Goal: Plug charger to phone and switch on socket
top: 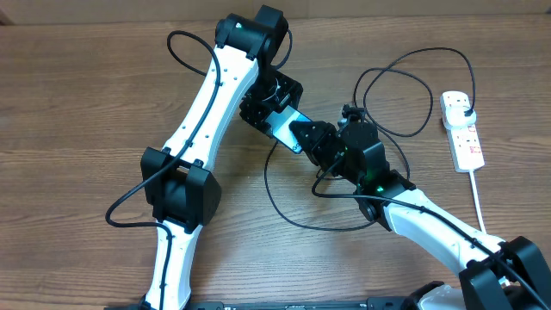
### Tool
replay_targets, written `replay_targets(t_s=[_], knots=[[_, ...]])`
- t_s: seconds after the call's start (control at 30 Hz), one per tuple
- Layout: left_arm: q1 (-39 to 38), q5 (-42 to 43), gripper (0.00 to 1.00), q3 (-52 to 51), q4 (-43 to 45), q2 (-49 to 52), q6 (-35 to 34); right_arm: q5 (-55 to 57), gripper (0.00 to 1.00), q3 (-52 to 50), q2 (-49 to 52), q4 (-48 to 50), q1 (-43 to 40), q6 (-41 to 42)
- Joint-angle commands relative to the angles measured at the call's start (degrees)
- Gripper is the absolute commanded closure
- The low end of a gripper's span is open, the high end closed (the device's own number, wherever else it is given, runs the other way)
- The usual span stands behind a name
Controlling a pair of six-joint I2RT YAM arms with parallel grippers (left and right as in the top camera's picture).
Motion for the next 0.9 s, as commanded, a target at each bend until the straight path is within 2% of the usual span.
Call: replay_targets(t_s=[0.0,0.47,0.87], knots=[[-0.4,1.0,0.29,1.4,-0.3,-2.3,-1.4,0.9,0.74,1.3,0.2,0.8,0.4,1.1],[-0.4,5.6,0.3,1.4,-1.0,-2.3,-1.4,1.0,0.76,1.3,0.2,0.8,0.4,1.1],[-0.4,5.5,0.29,1.4,-0.9,-2.3,-1.4,1.0,0.81,1.3,0.2,0.8,0.4,1.1]])
